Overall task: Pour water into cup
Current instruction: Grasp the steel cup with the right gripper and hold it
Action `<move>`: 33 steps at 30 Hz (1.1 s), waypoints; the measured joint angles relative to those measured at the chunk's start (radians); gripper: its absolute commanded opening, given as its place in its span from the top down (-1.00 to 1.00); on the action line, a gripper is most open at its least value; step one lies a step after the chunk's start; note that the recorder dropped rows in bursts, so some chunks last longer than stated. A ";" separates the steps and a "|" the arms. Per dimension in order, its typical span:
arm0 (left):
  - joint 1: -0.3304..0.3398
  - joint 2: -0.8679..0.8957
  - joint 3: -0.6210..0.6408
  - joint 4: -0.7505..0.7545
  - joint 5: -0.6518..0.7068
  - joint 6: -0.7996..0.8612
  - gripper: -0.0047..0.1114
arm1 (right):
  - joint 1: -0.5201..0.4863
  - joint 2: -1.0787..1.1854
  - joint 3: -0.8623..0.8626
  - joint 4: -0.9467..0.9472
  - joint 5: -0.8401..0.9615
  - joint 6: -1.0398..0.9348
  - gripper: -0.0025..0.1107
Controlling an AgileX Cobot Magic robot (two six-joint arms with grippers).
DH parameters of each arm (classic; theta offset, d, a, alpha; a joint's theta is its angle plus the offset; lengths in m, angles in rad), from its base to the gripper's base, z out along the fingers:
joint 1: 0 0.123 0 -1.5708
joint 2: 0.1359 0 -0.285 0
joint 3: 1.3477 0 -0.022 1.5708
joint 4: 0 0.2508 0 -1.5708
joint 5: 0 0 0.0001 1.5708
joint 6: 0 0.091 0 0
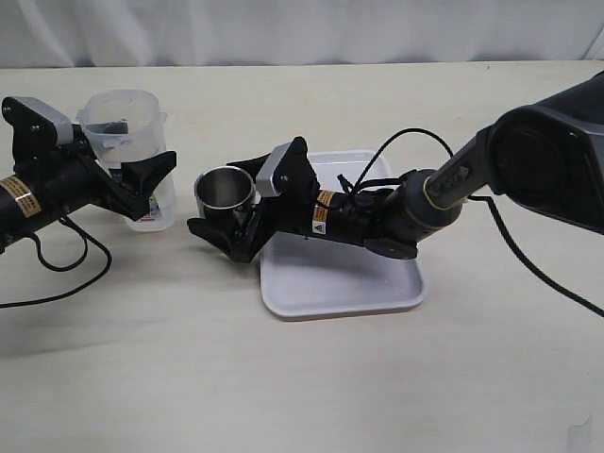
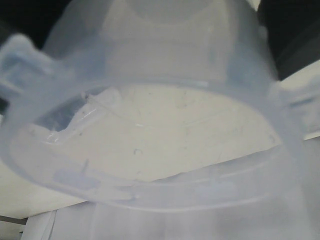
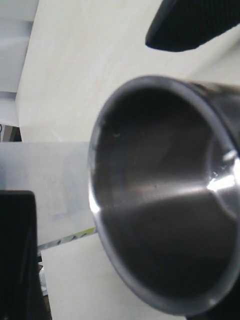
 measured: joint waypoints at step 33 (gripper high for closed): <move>0.000 0.000 0.000 0.000 0.000 0.000 0.92 | 0.000 -0.009 -0.003 0.000 0.054 0.000 0.44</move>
